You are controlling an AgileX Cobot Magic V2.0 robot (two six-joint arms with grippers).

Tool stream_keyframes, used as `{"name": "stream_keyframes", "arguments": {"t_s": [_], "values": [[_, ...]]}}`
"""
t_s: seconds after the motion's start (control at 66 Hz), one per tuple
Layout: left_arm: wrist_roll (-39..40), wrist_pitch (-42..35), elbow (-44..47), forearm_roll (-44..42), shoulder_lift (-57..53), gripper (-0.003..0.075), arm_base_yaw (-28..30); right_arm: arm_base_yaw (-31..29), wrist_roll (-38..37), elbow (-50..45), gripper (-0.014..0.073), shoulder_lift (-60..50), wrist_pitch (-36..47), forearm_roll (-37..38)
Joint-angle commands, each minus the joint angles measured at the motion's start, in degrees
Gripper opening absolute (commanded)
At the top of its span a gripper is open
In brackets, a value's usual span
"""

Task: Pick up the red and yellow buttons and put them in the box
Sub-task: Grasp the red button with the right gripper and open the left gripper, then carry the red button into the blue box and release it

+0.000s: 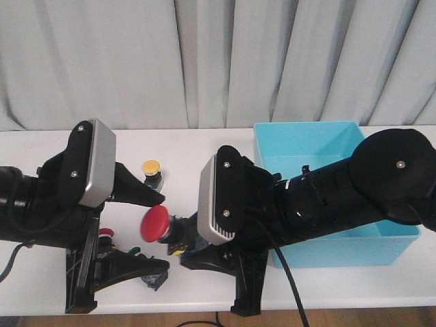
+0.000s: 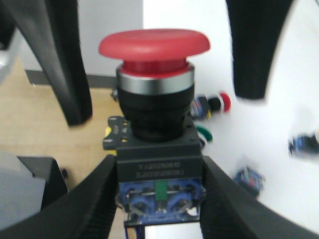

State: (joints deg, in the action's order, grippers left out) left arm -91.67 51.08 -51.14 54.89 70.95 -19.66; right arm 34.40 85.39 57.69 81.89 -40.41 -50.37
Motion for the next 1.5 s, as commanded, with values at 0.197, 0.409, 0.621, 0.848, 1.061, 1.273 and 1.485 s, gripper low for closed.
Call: {"name": "stream_keyframes", "arguments": {"t_s": [0.197,0.409,0.621,0.848,1.061,1.273,1.485], "values": [[20.3,-10.6,-1.5,-14.6,-1.0,0.0577,0.0,-8.2,-60.0,2.2,0.0192,-1.4,5.8,37.2],[22.8,-11.3,-1.5,-15.8,-1.0,0.0577,0.0,-22.5,-86.1,10.8,0.0197,7.1,-11.1,51.5],[22.8,-11.3,-1.5,-15.8,-1.0,0.0577,0.0,-29.2,-84.3,19.3,0.0200,18.1,-15.9,50.4],[22.8,-11.3,-1.5,-15.8,-1.0,0.0577,0.0,-29.6,-82.3,23.6,0.0206,26.1,-14.3,49.7],[22.8,-11.3,-1.5,-15.8,-1.0,0.0577,0.0,-29.6,-82.2,23.7,0.0211,29.9,-12.7,49.5],[22.8,-11.6,-1.5,-15.8,-1.0,0.0577,0.0,-29.5,-80.5,23.7,0.0218,32.4,-13.3,47.7],[22.8,-11.5,-1.5,-15.8,-1.0,0.0577,0.0,-29.5,-79.5,23.7,0.0294,33.1,-14.0,46.5]]}}
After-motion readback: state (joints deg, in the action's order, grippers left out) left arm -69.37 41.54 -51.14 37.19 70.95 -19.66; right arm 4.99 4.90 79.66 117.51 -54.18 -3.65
